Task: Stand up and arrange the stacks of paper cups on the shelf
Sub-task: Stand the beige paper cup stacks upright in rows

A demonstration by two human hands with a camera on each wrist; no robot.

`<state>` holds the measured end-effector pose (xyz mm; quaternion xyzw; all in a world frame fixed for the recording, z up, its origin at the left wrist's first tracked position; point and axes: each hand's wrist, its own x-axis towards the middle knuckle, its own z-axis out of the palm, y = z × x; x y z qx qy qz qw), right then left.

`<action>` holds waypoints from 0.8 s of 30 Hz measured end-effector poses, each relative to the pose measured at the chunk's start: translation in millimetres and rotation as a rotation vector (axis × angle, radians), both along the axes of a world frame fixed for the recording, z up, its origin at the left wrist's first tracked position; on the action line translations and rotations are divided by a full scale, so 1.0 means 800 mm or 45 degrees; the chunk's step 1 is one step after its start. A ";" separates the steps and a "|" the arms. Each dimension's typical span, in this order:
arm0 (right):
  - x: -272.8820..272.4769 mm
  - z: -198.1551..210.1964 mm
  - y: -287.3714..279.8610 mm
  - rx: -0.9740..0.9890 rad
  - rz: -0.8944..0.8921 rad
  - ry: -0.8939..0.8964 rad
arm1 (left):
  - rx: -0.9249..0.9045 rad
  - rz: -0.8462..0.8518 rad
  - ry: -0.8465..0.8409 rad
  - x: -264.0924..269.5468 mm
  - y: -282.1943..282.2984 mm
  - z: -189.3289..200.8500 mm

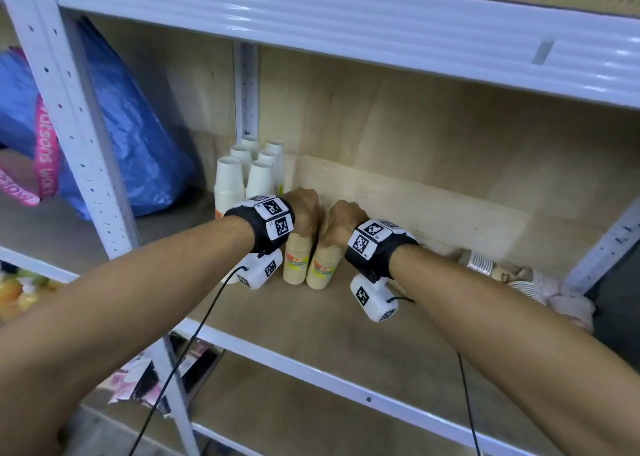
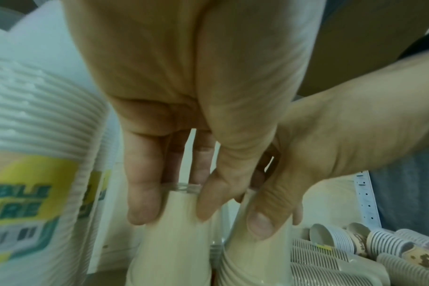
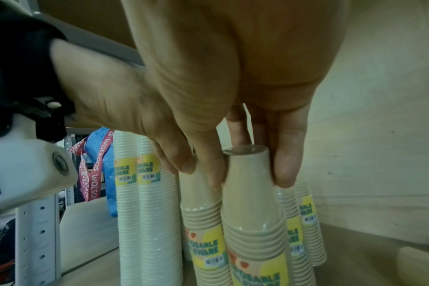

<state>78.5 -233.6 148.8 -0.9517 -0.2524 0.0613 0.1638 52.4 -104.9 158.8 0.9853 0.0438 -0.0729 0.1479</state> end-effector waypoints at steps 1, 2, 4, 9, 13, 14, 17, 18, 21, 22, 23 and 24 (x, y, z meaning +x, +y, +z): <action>-0.002 -0.001 0.001 -0.001 0.012 0.001 | 0.003 0.031 -0.014 0.000 0.002 -0.004; -0.004 -0.001 0.003 -0.008 0.020 -0.003 | 0.001 0.056 -0.038 0.000 0.003 -0.009; -0.007 -0.004 0.008 -0.011 0.029 -0.051 | 0.043 0.103 -0.127 -0.005 0.002 -0.015; -0.007 -0.010 0.016 -0.013 0.029 -0.113 | 0.012 0.133 -0.163 -0.008 0.002 -0.013; 0.001 -0.007 0.016 -0.011 0.021 -0.095 | 0.013 0.086 -0.193 -0.008 0.003 0.000; 0.003 -0.006 0.015 -0.009 0.022 -0.096 | 0.024 0.089 -0.206 -0.007 0.002 0.004; 0.009 0.000 0.009 -0.029 0.009 -0.083 | 0.055 0.095 -0.241 -0.005 -0.004 0.017; 0.010 0.002 0.005 -0.047 0.010 -0.090 | 0.045 0.088 -0.246 -0.002 -0.005 0.019; 0.017 0.009 -0.014 -0.080 -0.022 -0.111 | -0.007 0.070 -0.264 0.005 -0.014 0.027; 0.021 0.011 -0.023 -0.086 -0.047 -0.125 | -0.007 0.052 -0.267 0.009 -0.018 0.028; 0.025 0.014 -0.033 -0.089 -0.083 -0.134 | -0.010 0.027 -0.270 0.014 -0.023 0.028; 0.028 0.016 -0.044 -0.094 -0.124 -0.142 | -0.016 0.002 -0.269 0.020 -0.029 0.028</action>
